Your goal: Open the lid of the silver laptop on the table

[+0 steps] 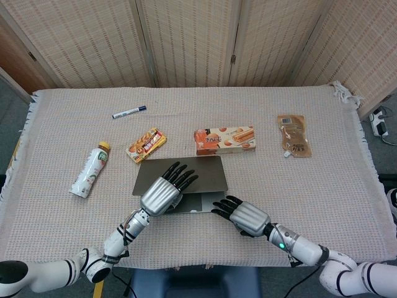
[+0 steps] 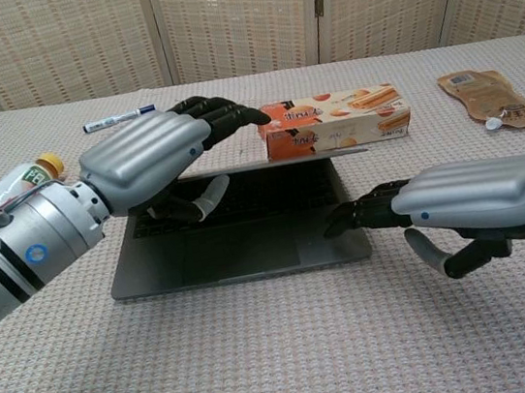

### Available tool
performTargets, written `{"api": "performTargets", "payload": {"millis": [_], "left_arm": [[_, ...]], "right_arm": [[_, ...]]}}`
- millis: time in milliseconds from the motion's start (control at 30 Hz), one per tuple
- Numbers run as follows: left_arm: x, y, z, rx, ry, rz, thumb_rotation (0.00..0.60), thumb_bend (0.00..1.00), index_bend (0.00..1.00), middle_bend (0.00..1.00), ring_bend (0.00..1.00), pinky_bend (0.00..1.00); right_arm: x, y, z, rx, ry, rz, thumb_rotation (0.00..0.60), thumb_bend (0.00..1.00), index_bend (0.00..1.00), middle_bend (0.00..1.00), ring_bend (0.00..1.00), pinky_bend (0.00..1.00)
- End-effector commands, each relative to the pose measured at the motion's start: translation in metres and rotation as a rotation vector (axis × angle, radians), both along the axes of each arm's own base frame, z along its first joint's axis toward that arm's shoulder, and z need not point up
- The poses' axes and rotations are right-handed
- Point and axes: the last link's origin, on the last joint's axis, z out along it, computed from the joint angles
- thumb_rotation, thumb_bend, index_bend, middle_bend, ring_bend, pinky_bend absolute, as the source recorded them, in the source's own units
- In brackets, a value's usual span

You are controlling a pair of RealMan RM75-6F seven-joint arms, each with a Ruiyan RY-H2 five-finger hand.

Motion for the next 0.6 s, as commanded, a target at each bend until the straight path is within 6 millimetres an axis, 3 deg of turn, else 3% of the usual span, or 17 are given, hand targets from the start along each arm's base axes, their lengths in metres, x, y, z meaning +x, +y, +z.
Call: {"api": "performTargets", "payload": {"millis": [33, 300, 600], "left_arm": [[0.000, 0.000, -0.001, -0.002, 0.001, 0.000, 0.600, 0.67, 0.13, 0.14, 0.04, 0.00], [0.002, 0.001, -0.002, -0.003, 0.013, -0.005, 0.600, 0.67, 0.13, 0.14, 0.04, 0.00], [0.003, 0.013, 0.007, 0.023, 0.019, 0.011, 0.600, 0.67, 0.13, 0.14, 0.04, 0.00]], "right_arm": [[0.009, -0.011, -0.015, 0.004, 0.019, 0.018, 0.600, 1.00, 0.00, 0.03, 0.04, 0.00], [0.014, -0.019, -0.038, 0.025, 0.052, 0.029, 0.600, 1.00, 0.00, 0.03, 0.04, 0.00], [0.015, -0.022, -0.046, 0.029, 0.071, 0.025, 0.600, 1.00, 0.00, 0.03, 0.04, 0.00]]}}
